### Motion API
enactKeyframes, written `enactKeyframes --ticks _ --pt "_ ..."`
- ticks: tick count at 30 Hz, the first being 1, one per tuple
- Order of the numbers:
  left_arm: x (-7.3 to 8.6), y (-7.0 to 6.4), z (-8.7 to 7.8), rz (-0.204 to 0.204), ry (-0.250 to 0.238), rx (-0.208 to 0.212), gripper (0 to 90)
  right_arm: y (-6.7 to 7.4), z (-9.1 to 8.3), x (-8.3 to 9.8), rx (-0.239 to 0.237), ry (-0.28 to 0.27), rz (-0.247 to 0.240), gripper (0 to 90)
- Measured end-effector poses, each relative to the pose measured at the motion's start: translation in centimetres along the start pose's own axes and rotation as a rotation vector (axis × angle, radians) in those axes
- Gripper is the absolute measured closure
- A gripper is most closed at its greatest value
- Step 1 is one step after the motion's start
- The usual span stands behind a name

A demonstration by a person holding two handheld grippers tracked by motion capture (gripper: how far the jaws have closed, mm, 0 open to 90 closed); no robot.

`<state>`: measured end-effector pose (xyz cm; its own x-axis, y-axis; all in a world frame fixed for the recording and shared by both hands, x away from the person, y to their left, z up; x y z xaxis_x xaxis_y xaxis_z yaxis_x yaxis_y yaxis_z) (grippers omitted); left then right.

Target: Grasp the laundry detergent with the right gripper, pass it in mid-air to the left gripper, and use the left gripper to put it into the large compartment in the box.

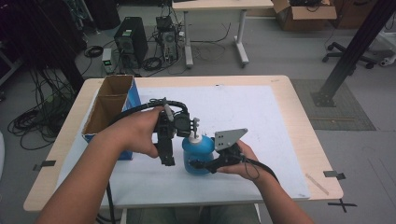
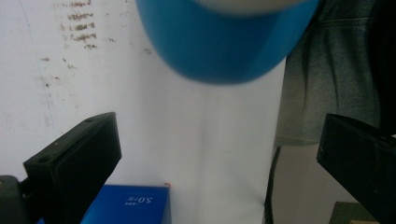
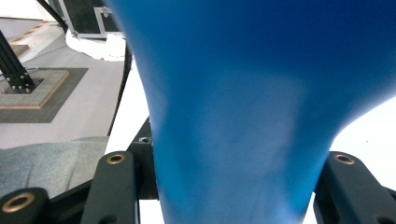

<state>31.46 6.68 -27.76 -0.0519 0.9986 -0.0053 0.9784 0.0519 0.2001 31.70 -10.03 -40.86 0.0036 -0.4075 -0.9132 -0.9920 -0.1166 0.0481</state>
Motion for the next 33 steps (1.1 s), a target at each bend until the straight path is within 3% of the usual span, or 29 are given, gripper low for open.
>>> enactKeyframes --ticks 12,33 --pt "0.0 -0.3 -0.3 -0.004 -0.002 0.0 0.2 -0.2 2.1 -0.7 -0.02 0.0 -0.012 45.5" --pt "-0.6 -0.6 -0.4 0.011 -0.002 -0.004 0.2 -0.3 2.8 -1.0 -0.025 -0.002 -0.007 45.4"
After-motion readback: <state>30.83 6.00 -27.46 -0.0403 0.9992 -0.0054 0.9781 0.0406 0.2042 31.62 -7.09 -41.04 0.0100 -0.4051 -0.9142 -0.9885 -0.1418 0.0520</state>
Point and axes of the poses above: each handheld gripper's, and its own axes: z roughly forward along the jaws, x roughly out of its underside, y roughly to its left, the point moved 1 cm from there along z, roughly forward along the jaws, and after that the axes turned 11 degrees about -x, right-handed, at the moved point
